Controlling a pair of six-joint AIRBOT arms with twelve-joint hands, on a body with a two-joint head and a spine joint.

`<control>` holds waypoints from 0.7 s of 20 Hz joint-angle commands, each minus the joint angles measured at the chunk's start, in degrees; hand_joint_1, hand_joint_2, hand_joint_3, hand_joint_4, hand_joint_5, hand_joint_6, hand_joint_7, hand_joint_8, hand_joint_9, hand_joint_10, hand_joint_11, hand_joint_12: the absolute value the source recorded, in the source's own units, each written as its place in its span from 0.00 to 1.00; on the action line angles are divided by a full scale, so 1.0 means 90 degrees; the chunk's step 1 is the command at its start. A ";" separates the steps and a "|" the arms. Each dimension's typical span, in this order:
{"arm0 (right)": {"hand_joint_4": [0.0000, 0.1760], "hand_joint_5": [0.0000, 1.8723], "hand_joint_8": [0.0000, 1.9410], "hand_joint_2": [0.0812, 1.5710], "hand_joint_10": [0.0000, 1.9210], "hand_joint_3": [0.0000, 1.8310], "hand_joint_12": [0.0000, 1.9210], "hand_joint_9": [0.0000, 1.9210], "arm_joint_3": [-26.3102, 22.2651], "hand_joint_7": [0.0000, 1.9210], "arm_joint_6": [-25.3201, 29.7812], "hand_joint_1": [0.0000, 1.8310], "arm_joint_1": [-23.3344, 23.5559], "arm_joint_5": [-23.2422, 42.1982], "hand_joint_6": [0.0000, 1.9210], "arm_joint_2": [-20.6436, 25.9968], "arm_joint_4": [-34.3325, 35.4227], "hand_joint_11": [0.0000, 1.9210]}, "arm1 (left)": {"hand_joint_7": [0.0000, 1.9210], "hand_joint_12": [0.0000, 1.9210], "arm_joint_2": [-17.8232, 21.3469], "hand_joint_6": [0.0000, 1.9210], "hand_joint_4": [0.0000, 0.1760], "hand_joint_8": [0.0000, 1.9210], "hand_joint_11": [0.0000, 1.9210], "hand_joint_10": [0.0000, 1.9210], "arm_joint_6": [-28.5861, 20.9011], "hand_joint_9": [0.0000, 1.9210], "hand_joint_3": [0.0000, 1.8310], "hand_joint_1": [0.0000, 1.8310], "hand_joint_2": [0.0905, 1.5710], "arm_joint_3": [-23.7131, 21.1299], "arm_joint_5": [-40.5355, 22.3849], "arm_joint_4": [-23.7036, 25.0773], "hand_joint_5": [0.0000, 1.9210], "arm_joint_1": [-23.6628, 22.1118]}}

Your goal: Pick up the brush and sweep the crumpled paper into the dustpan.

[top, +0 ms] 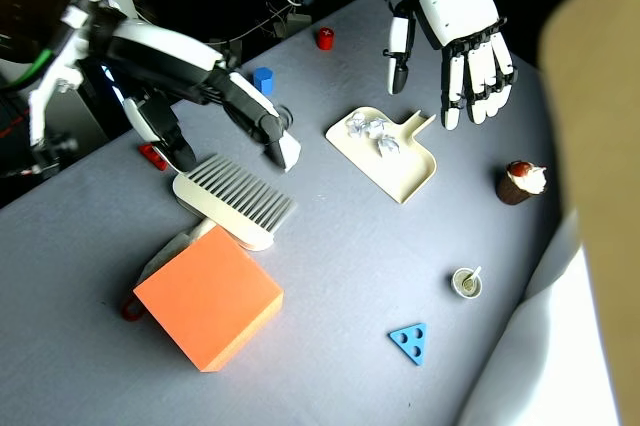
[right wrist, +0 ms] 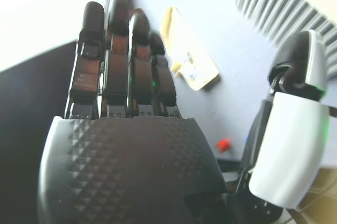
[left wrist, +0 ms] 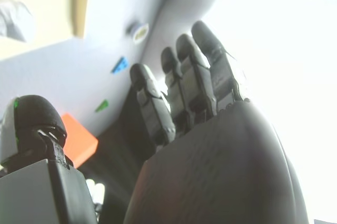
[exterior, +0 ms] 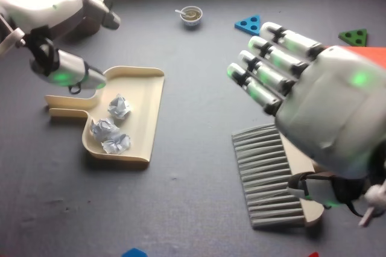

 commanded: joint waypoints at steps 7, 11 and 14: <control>0.00 0.04 0.01 0.46 0.01 0.00 0.03 0.07 -0.0314 0.07 0.4095 0.34 -0.0083 0.1072 0.01 0.1246 -0.1440 0.11 | 0.20 0.30 0.0164 0.00 0.49 0.00 0.07 0.00 0.0055 0.17 0.00 0.46 0.60 -0.0350 -0.0352 0.0320 0.27 -0.0271; 0.00 0.03 0.00 0.47 0.00 0.01 0.02 0.07 -0.0528 0.08 0.4612 0.34 0.0252 0.2613 0.00 0.1792 -0.1074 0.11 | 0.20 0.31 0.0193 0.00 0.21 0.00 0.09 0.00 0.0055 0.18 0.01 0.48 0.62 -0.0441 0.0052 0.0554 0.27 -0.0450; 0.00 0.02 0.00 0.50 0.00 0.01 0.01 0.07 -0.0756 0.06 0.4612 0.31 0.0556 0.3017 0.00 0.2175 -0.0644 0.09 | 0.19 0.30 0.0194 0.00 0.25 0.00 0.07 0.00 0.0055 0.18 0.00 0.46 0.62 -0.0482 -0.0052 0.0538 0.23 -0.0453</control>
